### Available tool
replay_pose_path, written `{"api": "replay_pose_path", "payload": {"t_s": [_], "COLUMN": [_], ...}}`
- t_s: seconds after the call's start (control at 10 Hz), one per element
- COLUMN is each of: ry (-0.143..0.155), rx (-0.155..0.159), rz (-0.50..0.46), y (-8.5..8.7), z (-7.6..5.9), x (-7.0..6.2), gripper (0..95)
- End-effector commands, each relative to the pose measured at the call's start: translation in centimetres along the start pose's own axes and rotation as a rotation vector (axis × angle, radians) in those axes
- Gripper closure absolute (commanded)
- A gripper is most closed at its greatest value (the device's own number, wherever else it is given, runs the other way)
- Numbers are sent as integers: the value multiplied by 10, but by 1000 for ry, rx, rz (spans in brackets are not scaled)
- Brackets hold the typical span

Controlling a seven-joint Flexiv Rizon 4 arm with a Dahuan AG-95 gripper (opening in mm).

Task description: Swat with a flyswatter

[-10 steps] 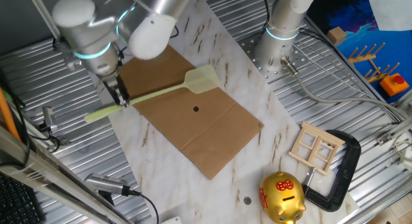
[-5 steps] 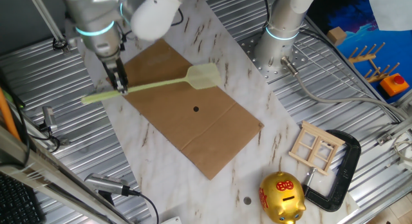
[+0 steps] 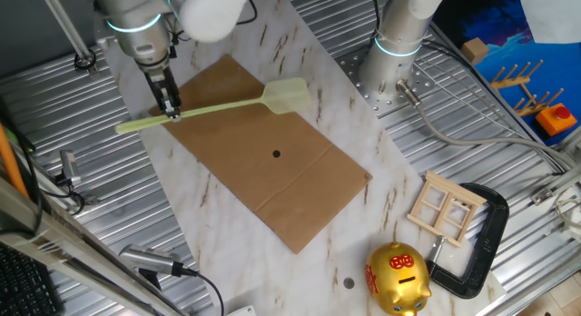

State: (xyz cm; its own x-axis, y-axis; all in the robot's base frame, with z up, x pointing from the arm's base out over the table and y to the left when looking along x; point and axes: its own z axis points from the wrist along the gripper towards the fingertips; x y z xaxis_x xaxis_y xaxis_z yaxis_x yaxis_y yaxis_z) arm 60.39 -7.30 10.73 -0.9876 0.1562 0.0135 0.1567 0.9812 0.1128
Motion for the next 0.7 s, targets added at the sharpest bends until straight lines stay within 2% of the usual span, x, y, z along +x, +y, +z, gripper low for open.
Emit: {"api": "replay_pose_path", "payload": {"t_s": [0.1, 0.3, 0.7], "ry": [-41, -47, -48], "rx": [-10, -12, -6], "rz": [40, 51, 48], "y": [11, 24, 43], "z": [0, 11, 27], "x": [0, -9, -20], "gripper": [950, 950, 950]}}
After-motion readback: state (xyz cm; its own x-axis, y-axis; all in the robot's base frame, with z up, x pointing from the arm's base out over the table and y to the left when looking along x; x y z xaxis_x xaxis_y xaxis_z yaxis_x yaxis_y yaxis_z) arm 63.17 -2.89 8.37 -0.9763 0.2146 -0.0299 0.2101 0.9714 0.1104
